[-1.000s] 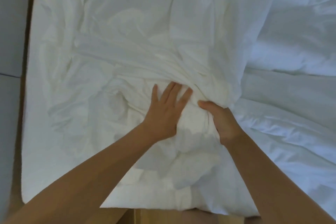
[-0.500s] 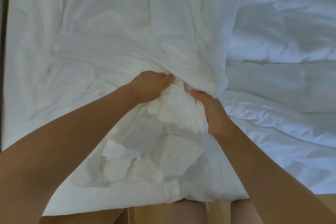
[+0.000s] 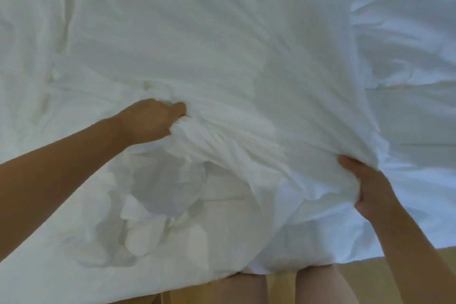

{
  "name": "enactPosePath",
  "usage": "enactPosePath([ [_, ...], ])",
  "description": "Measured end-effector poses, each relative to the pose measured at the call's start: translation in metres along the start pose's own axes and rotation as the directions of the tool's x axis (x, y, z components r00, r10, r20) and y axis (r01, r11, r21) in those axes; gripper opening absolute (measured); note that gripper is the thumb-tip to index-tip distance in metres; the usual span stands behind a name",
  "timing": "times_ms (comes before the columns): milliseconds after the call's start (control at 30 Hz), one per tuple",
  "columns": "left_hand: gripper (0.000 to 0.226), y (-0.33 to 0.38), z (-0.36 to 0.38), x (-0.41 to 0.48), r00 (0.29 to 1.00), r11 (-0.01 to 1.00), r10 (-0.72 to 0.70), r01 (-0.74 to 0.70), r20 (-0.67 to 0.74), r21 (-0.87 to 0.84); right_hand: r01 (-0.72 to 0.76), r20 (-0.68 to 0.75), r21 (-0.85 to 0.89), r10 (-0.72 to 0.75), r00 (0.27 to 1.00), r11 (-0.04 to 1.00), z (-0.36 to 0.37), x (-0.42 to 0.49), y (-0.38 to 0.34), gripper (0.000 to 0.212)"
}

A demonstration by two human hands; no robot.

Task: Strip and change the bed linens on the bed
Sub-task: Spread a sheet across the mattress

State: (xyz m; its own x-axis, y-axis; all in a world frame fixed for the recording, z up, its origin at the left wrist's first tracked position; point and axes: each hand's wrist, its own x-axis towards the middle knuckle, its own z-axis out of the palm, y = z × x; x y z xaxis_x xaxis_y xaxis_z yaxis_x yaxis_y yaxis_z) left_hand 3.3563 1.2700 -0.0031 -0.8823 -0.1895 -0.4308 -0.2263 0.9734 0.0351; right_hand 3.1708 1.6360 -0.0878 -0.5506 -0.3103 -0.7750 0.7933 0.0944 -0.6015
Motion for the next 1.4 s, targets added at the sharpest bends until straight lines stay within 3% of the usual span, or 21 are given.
enactPosePath([
  [100,0.042,0.025,0.010,0.007,0.996,0.994,-0.071,0.067,0.045,0.088,-0.013,-0.025,-0.074,0.011,1.000,0.997,0.001,-0.001,0.002,0.037],
  [167,0.048,0.051,0.012,0.019,0.998,0.998,-0.070,0.070,0.010,0.003,-0.013,0.008,-0.107,0.014,1.000,0.994,0.014,-0.001,0.004,0.046],
  [300,0.062,0.110,0.015,0.036,0.964,0.981,0.170,-0.185,-0.205,-0.054,-0.011,0.042,-0.081,0.015,0.999,0.997,0.015,0.000,0.001,0.045],
  [367,0.072,0.148,0.023,0.051,0.930,0.982,0.180,-0.189,-0.319,0.005,-0.031,0.091,-0.068,0.037,0.995,0.997,0.012,0.001,-0.003,0.038],
  [467,0.090,0.187,0.033,0.086,0.993,0.984,0.048,-0.027,-0.112,0.179,-0.045,0.144,-0.046,0.052,0.988,0.998,0.008,0.002,-0.009,0.035],
  [567,0.064,0.204,0.036,0.120,1.000,0.977,0.000,0.003,-0.012,0.212,-0.051,0.173,-0.078,0.064,0.983,0.996,0.010,0.003,-0.014,0.043],
  [733,0.028,0.193,0.016,0.130,0.994,0.996,0.086,-0.088,0.068,0.024,-0.042,0.194,-0.037,0.049,0.980,0.998,-0.005,0.004,-0.032,0.055],
  [867,0.023,0.178,-0.026,0.119,0.995,0.985,0.066,-0.053,0.079,-0.165,0.019,0.204,-0.011,-0.016,0.979,1.000,-0.028,-0.007,-0.048,0.049],
  [933,0.022,0.154,-0.039,0.115,0.998,0.962,0.013,0.006,0.066,-0.274,0.079,0.116,-0.021,-0.076,0.990,0.997,-0.050,-0.009,-0.063,0.061],
  [1000,0.019,0.109,-0.037,0.108,0.979,0.957,-0.056,0.109,0.197,-0.270,0.141,0.021,-0.048,-0.140,0.990,0.989,-0.079,-0.004,-0.080,0.069],
  [1067,0.028,0.063,-0.025,0.096,0.904,0.952,-0.213,0.277,0.370,-0.129,0.187,-0.010,-0.055,-0.188,0.982,0.981,-0.093,0.005,-0.095,0.056],
  [1100,0.032,0.046,-0.015,0.091,0.880,0.943,-0.281,0.326,0.382,-0.058,0.198,-0.003,-0.043,-0.199,0.980,0.979,-0.092,0.009,-0.098,0.048],
  [1133,0.037,0.044,-0.010,0.086,0.888,0.943,-0.301,0.331,0.347,-0.030,0.197,0.008,-0.032,-0.197,0.980,0.980,-0.087,0.012,-0.099,0.041],
  [1200,0.049,0.081,-0.014,0.078,0.943,0.947,-0.261,0.292,0.208,-0.136,0.164,0.040,-0.012,-0.164,0.986,0.986,-0.073,0.015,-0.092,0.031],
  [1267,0.070,0.132,-0.016,0.080,0.973,0.951,-0.222,0.231,0.065,-0.206,0.133,0.059,0.018,-0.134,0.989,0.991,-0.067,0.017,-0.084,0.032],
  [1333,0.097,0.175,-0.017,0.092,0.969,0.951,-0.237,0.245,0.065,-0.186,0.124,0.056,0.022,-0.125,0.991,0.992,-0.067,0.019,-0.080,0.033],
  [1400,0.109,0.199,-0.014,0.102,0.955,0.947,-0.294,0.297,0.049,-0.124,0.127,0.067,0.014,-0.128,0.990,0.992,-0.071,0.021,-0.081,0.031],
])
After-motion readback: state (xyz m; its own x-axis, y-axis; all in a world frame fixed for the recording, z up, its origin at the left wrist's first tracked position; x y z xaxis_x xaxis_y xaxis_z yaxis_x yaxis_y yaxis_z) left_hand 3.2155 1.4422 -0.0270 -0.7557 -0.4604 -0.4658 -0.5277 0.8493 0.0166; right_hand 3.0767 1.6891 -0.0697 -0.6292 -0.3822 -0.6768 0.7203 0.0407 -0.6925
